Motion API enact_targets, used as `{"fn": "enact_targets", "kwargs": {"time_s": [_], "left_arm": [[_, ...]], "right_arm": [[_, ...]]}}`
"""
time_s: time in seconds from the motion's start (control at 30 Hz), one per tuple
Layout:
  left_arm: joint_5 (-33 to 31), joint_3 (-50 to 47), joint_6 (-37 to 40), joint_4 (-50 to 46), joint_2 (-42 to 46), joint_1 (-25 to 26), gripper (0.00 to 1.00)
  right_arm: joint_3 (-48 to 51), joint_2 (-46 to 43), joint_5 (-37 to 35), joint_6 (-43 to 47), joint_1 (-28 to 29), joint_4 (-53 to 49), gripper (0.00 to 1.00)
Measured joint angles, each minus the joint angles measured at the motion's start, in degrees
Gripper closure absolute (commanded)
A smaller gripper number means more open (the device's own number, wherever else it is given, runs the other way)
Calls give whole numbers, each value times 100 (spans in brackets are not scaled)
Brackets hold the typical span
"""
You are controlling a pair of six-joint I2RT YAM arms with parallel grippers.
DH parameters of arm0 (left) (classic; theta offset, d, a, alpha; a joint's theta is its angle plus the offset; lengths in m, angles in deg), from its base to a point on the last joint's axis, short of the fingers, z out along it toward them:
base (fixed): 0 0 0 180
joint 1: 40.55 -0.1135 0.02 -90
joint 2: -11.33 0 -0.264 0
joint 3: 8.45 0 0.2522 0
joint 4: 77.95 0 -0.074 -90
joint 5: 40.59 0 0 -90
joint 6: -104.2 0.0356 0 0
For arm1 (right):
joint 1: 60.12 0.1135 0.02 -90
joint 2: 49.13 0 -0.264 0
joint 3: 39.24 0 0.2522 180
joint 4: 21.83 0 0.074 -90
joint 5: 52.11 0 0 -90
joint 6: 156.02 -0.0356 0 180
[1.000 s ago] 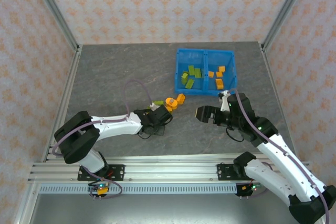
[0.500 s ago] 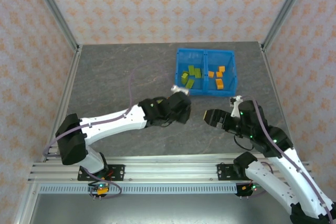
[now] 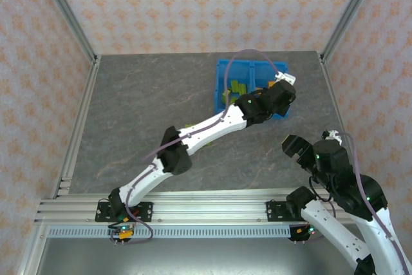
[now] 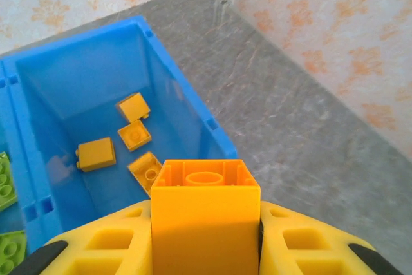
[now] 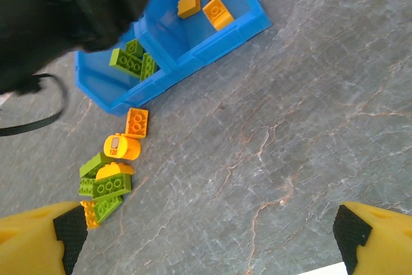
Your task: Sort the legos into containers by color
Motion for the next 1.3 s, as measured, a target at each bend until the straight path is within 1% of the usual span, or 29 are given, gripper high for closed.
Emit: {"fn": "enact_targets", "kwargs": {"time_s": [0.1, 0.23, 0.33, 0.4, 0.47, 0.6, 0.7, 0.8, 0.87, 0.9, 0.93, 1.0, 1.07, 1.1, 1.2, 1.3], "left_arm": [[39, 116, 173, 22, -435, -199, 69], [155, 116, 350, 304, -780, -485, 66], [68, 118, 354, 444, -883, -621, 55], [-11, 155, 358, 503, -885, -647, 45], [-39, 212, 382, 575, -885, -649, 38], [-28, 254, 415, 673, -881, -643, 36], [7, 254, 444, 634, -852, -643, 36], [7, 127, 511, 417, -577, -643, 35], [9, -382, 660, 376, -44, -643, 34], [9, -894, 769, 411, 415, -643, 34], [9, -1473, 879, 457, 946, -643, 33], [9, -2940, 1169, 885, 2243, -643, 32], [11, -4291, 1508, 1346, 3609, -643, 29], [13, -4894, 1690, 1552, 4288, -643, 26], [175, -6212, 2251, 1945, 6011, -645, 14], [516, -7180, 2881, 1980, 7270, -643, 1]], "right_arm": [[2, 4, -87, 4, 2, -4, 1], [9, 28, -146, 15, 2, 0, 1], [50, 48, -173, 59, 2, 2, 1], [72, 70, -175, 96, 0, 4, 1], [72, 120, -192, 140, 2, 15, 0], [72, 361, -210, 269, 2, 138, 1], [72, 638, -208, 367, 2, 269, 1], [72, 925, -197, 450, 2, 420, 1], [72, 1088, -142, 531, 2, 562, 1], [72, 1172, -87, 577, 2, 660, 1], [72, 1250, -15, 610, 2, 758, 1], [72, 1473, 199, 686, 0, 1040, 1], [79, 1755, 439, 726, 2, 1338, 1], [83, 1945, 586, 726, 2, 1517, 1], [90, 2638, 1049, 702, 2, 2081, 1], [90, 3447, 1528, 570, 7, 2680, 0]]}}
